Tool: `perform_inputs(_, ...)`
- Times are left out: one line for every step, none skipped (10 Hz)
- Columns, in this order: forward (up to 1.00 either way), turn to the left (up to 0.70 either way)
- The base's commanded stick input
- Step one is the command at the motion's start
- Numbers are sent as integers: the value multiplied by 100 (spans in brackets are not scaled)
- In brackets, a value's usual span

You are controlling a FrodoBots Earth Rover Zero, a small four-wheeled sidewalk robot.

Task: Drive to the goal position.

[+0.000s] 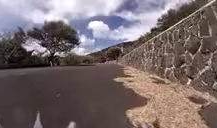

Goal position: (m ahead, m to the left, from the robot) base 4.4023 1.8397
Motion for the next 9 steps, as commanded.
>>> perform_inputs(50, 0)
perform_inputs(50, 0)
perform_inputs(50, 0)
perform_inputs(50, 0)
perform_inputs(50, 0)
perform_inputs(50, 0)
perform_inputs(50, 0)
perform_inputs(50, 0)
perform_inputs(50, 0)
